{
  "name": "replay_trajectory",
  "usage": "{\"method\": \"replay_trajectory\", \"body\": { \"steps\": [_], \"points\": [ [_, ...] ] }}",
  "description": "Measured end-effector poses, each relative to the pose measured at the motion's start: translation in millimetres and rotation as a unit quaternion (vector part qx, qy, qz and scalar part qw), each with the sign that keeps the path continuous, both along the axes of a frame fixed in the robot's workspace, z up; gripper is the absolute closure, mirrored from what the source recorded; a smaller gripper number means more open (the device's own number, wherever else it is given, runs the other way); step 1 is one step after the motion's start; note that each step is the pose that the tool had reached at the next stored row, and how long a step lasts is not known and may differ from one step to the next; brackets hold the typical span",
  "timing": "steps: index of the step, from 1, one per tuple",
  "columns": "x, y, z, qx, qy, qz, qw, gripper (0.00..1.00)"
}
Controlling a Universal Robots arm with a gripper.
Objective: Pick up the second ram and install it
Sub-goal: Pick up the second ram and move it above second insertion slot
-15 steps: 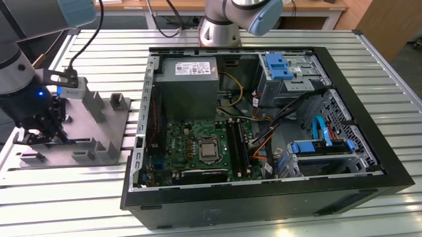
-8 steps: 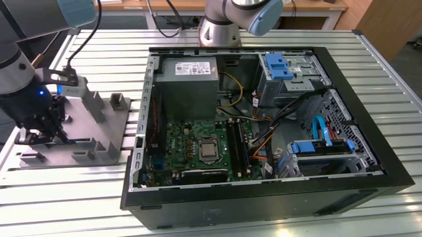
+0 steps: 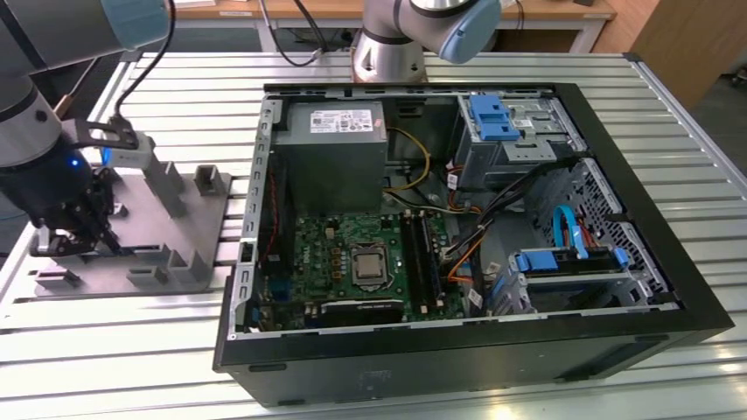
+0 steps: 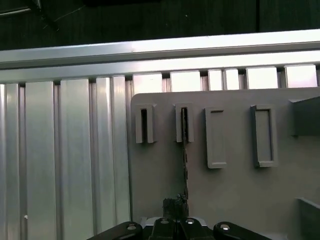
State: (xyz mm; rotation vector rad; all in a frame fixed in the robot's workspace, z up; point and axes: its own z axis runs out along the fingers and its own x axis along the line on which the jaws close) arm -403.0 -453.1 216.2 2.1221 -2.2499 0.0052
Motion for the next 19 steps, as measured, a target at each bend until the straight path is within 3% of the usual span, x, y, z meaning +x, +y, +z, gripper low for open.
{"method": "replay_trajectory", "body": {
  "steps": [9,19],
  "points": [
    [0.0,0.0,0.0,0.0,0.0,0.035,0.9994,0.9],
    [0.0,0.0,0.0,0.0,0.0,0.071,0.9974,0.9]
  ]
}}
